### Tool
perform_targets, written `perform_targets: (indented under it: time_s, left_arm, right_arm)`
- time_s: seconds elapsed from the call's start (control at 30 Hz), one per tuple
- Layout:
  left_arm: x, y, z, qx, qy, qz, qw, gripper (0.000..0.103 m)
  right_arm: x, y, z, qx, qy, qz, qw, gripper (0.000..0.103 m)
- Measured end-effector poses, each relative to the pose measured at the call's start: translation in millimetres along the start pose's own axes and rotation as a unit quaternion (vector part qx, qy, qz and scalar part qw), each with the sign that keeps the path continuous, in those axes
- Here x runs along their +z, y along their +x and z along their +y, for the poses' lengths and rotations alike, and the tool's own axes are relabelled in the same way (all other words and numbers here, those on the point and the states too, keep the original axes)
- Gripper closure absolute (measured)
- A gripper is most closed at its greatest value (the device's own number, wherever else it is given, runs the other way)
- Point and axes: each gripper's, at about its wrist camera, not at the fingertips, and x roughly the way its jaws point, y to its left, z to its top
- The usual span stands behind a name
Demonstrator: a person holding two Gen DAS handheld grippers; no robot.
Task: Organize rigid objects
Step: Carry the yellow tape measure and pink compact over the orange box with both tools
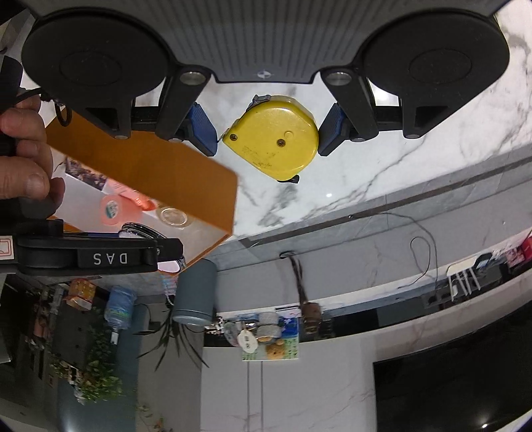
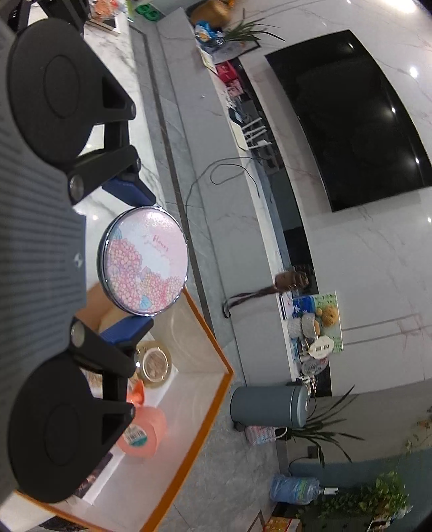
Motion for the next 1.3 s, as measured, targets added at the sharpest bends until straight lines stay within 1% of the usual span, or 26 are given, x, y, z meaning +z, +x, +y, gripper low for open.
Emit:
perform_targets:
  time_s: [0.3,0.4,0.63,0.87,1.0,1.07,1.2,1.3]
  left_arm:
    - [30,8,-50,-0.030,0.026,-0.019,0.9990,0.027]
    - [36,14,-65,-0.045,0.029,-0.021,0.9983,0.027]
    - [44,30,-95,-0.066,0.048,-0.020,0.9964,0.027]
    - [50,49,-117,-0.082,0.063,-0.010,0.9946,0.027]
    - [52,63,-133,-0.091,0.078,0.001,0.9928,0.027]
    - [51,69,-142,-0.095,0.086,0.008,0.9917,0.027]
    - [50,76,-158,-0.104,0.107,0.015,0.9887,0.027]
    - [48,82,-167,-0.109,0.116,0.020,0.9870,0.027]
  right_arm:
    - [11,-20,-36,-0.011,0.017,-0.015,1.000,0.032]
    - [12,-26,-50,-0.017,0.026,-0.018,0.999,0.032]
    - [15,-35,-84,-0.036,0.043,-0.019,0.998,0.032]
    - [17,-29,-103,-0.048,0.044,-0.002,0.998,0.032]
    - [17,-29,-112,-0.053,0.033,0.007,0.998,0.032]
    - [18,-29,-116,-0.058,0.027,0.010,0.998,0.032]
    - [19,-28,-131,-0.072,0.035,0.017,0.997,0.032]
    - [20,-20,-144,-0.084,0.034,0.032,0.995,0.032]
